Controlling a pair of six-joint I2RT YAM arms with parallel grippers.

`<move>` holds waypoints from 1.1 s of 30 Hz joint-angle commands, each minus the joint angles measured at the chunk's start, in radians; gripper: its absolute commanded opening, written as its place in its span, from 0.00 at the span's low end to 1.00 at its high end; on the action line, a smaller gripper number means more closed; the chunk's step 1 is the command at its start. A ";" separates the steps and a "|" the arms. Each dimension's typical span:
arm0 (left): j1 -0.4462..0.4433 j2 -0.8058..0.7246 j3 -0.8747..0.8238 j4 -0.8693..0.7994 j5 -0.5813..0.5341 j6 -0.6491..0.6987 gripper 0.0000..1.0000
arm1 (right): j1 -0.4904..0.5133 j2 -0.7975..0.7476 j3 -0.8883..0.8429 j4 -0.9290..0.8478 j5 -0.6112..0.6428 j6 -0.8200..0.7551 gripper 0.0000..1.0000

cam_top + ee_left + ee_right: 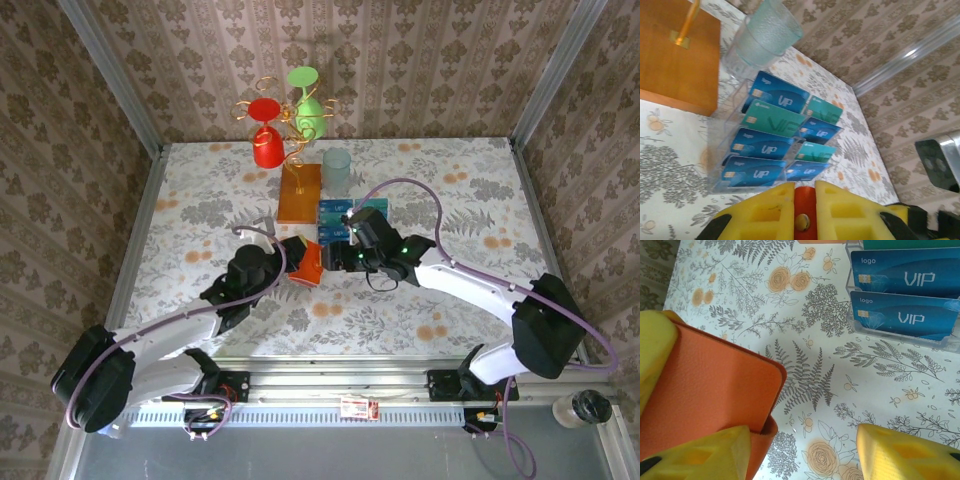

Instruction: Put the credit cards into the card holder

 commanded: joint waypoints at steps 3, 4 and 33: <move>-0.026 0.004 0.027 -0.011 -0.112 0.033 0.00 | 0.039 0.014 0.048 -0.004 0.071 0.012 0.58; -0.030 0.009 0.028 -0.011 -0.118 0.035 0.00 | 0.043 0.014 0.048 0.001 0.072 0.014 0.58; -0.061 0.009 0.030 0.070 -0.154 0.012 0.00 | 0.072 0.086 -0.096 0.173 0.077 0.125 0.11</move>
